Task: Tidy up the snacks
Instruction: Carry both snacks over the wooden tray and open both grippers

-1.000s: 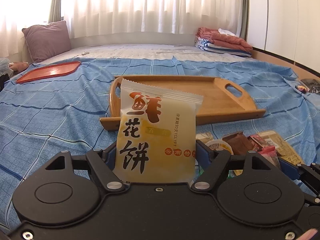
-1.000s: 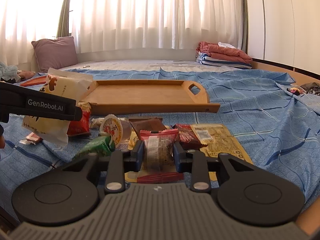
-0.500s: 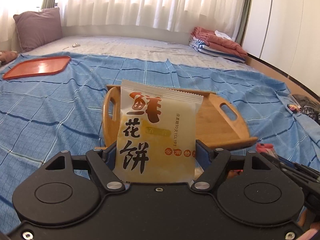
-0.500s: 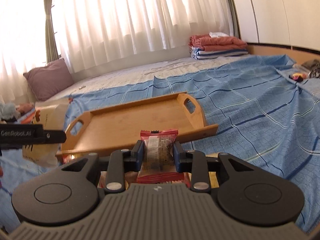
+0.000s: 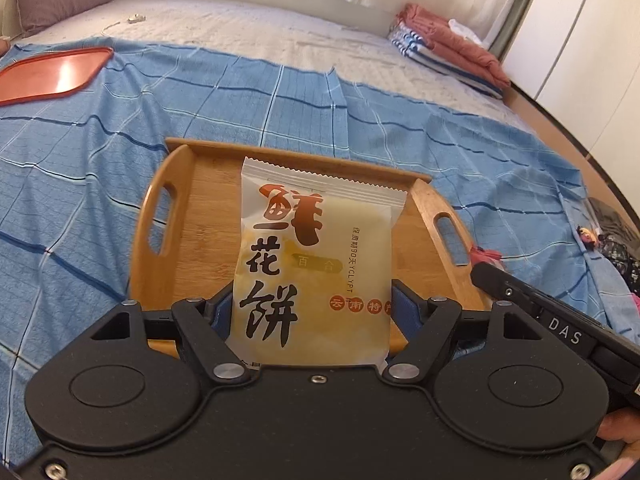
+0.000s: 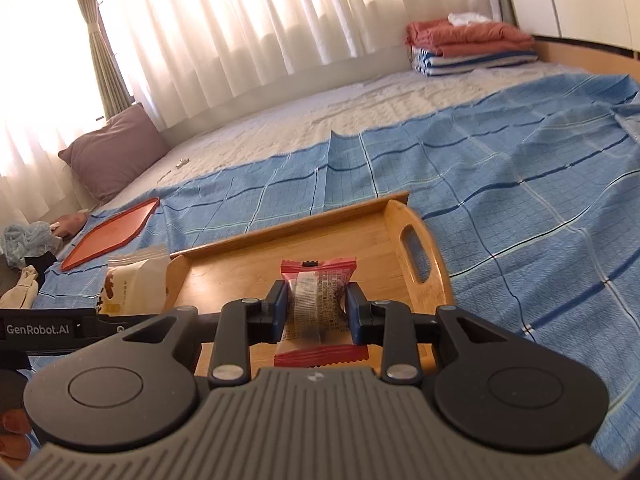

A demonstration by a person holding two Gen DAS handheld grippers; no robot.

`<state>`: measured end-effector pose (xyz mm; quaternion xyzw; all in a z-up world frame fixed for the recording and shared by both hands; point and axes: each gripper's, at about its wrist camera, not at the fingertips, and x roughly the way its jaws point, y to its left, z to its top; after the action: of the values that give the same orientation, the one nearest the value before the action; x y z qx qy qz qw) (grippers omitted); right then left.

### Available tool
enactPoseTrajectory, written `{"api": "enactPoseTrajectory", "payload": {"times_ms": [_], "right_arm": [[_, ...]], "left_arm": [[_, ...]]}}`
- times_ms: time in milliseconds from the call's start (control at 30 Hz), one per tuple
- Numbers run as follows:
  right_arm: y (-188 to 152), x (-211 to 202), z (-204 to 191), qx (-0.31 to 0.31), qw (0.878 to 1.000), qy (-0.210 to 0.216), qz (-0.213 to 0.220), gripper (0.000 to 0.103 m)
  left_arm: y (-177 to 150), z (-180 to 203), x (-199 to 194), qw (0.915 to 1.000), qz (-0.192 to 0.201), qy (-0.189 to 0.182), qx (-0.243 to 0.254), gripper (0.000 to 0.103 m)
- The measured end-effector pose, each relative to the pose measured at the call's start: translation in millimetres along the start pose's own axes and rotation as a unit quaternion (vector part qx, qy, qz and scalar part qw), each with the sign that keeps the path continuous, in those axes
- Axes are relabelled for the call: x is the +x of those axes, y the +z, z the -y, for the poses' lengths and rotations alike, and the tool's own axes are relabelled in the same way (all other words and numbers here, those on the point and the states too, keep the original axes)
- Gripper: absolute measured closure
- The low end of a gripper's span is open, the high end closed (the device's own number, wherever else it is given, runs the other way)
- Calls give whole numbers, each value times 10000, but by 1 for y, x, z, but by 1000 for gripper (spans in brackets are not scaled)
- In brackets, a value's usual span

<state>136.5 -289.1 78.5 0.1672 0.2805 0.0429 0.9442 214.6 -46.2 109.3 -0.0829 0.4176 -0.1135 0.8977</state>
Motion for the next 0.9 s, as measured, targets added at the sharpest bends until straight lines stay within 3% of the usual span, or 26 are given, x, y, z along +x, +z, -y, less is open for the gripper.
{"api": "enactPoseTrajectory", "payload": {"times_ms": [367, 700, 900], "right_arm": [[1, 58, 27, -19, 9980, -151, -612, 67], [-11, 74, 32, -140, 9970, -156, -740, 68], [-13, 76, 30, -277, 9966, -163, -755, 68]], "left_arm": [[7, 24, 84, 9975, -639, 288, -30, 29], [-1, 37, 108, 9963, -776, 376, 62, 29], [-2, 41, 111, 9965, -668, 462, 187, 28]]}}
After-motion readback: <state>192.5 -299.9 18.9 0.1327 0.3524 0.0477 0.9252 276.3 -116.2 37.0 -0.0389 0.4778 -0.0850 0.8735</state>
